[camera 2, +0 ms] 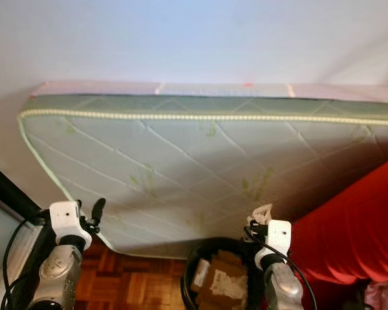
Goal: Clean up the room
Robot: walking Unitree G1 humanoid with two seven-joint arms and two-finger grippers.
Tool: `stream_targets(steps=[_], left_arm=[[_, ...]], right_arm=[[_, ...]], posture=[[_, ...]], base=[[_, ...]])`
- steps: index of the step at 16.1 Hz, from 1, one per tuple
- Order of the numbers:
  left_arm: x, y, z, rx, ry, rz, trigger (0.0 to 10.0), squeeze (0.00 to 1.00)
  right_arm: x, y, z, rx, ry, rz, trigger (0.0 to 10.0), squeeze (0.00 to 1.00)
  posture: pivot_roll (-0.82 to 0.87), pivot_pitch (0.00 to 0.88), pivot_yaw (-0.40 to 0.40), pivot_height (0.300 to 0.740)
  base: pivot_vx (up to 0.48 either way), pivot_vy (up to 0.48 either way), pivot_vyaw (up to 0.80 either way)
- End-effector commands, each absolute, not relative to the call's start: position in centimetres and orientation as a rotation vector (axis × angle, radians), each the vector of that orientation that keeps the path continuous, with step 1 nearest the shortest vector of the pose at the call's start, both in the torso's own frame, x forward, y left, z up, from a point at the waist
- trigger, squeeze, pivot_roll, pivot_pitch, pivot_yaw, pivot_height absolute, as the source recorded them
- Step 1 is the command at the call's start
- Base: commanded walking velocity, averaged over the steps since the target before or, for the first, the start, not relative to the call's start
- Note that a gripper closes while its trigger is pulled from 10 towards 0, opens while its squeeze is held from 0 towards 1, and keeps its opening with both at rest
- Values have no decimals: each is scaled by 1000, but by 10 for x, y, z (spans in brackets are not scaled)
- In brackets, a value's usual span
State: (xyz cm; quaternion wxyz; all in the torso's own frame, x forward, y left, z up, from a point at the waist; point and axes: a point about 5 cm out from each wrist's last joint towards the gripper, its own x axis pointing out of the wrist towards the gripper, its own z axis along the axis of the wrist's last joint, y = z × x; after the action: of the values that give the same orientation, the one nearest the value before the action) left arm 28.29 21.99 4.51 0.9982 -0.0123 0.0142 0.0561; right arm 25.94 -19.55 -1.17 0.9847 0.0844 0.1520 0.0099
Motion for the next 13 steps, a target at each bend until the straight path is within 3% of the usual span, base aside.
stream_targets(steps=[1,7,13], left_arm=[[279,223,44,-21,39,123,10000,0],[264,226,41,-25,39,150,10000,0],[266,225,45,-20,41,140,10000,0]], right_arm=[[254,-197,-17,176,331,10,10000,0],[264,-181,-9,182,288,82,10000,0],[259,-177,-13,179,300,85,10000,0]], posture=[[68,154,-35,700],[70,193,-65,670],[70,163,-52,670]], base=[[0,0,0],[0,0,0],[0,0,0]])
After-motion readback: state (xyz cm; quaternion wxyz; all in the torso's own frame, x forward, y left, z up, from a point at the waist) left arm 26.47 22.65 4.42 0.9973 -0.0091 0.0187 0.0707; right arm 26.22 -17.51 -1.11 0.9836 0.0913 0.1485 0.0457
